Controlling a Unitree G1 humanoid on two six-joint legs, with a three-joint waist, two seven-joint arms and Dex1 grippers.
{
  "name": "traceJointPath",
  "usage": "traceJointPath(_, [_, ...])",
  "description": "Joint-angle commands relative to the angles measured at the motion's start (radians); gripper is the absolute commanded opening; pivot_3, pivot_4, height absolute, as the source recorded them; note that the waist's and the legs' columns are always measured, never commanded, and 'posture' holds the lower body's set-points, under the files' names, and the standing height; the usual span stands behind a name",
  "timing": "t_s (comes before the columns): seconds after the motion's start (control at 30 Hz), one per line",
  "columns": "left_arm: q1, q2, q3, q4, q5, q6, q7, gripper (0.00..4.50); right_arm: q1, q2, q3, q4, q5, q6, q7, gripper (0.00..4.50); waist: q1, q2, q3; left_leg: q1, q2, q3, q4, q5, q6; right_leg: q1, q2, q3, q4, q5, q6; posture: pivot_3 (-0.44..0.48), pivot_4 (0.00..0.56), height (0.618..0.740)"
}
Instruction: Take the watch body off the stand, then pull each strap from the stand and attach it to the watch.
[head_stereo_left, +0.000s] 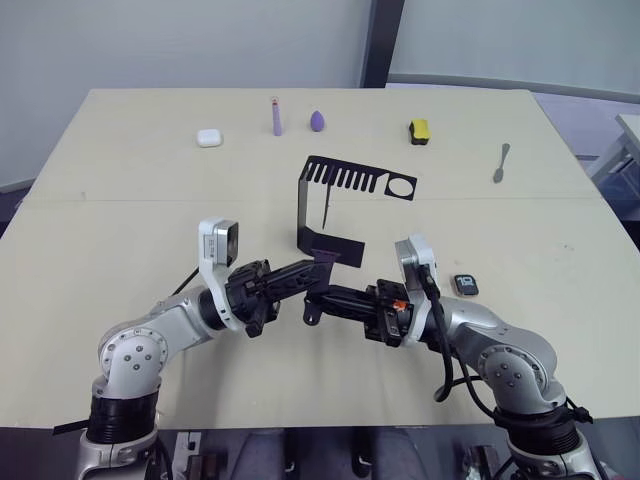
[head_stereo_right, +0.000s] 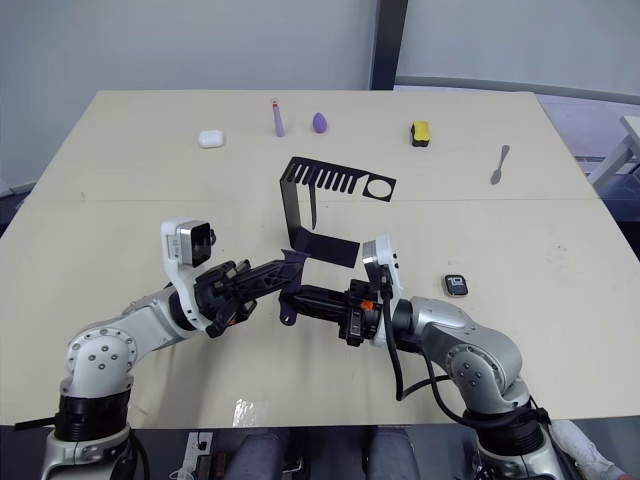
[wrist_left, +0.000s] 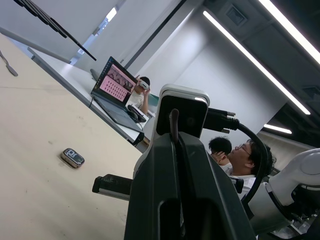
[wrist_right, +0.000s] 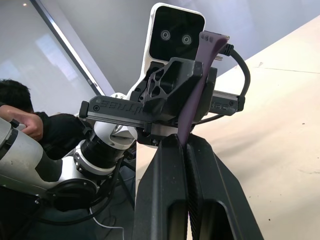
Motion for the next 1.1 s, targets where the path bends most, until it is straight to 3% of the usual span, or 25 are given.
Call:
traceJointPath(0.03, [-0.002,-0.001,0.013,-0.042,-0.011,-0.033,-0.018,0.08,0.013,-0.012,-0.013,-0.009,0.001,-0.009,0.014,0.00,0.000,0.000,0.000,0.000,0.000,0.000,0.000,0.000,0.000,0.000,0.000,0.000,0.000,0.000,0.000,0.000,0.150,0.740])
traceJointPath(0.4, [-0.009,0.019,-0.002,-0.055,0.029,-0.042,-0.051,0.08,0.020,-0.025,-0.015,-0.001,-0.051,-0.051,0.002,0.00,0.000,0.000,0.000,0.000,0.000,0.000,0.000,0.000,0.000,0.000,0.000,0.000,0.000,0.000,0.000,0.000,0.150,0.740])
traceJointPath(0.6, [-0.033,0.072,0.040,-0.030,0.066,-0.110,-0.165,0.00,0.052,-0.122,-0.099,-0.033,-0.040,-0.034,0.023,2.90,0.004,0.000,0.000,0.000,0.000,0.000,0.000,0.000,0.000,0.000,0.000,0.000,-0.001,0.000,0.000,0.000,0.150,0.740])
traceJointPath(0.7, [-0.014,0.137,0.047,-0.003,0.173,-0.191,-0.241,0.00,0.137,-0.230,-0.216,-0.069,-0.018,-0.028,0.036,4.45,0.008,0.000,0.000,0.000,-0.001,0.001,0.000,-0.001,0.001,0.000,-0.001,0.000,-0.002,0.000,0.000,0.000,0.150,0.740])
traceJointPath(0.87, [-0.008,0.267,0.092,0.085,0.375,-0.378,-0.367,0.00,0.332,-0.330,-0.418,-0.071,-0.125,-0.141,0.038,4.45,0.014,0.000,0.000,0.000,0.001,0.003,-0.001,-0.002,0.000,-0.001,0.000,0.000,-0.004,0.000,-0.001,0.000,0.150,0.740])
traceJointPath(1.1, [0.046,0.346,0.170,0.154,0.498,-0.515,-0.407,0.00,0.657,-0.288,-0.723,0.038,-0.261,-0.353,0.057,4.45,0.028,0.000,0.000,0.000,0.002,0.003,-0.001,-0.003,0.000,-0.001,0.001,0.000,-0.005,-0.001,-0.001,0.000,0.150,0.740])
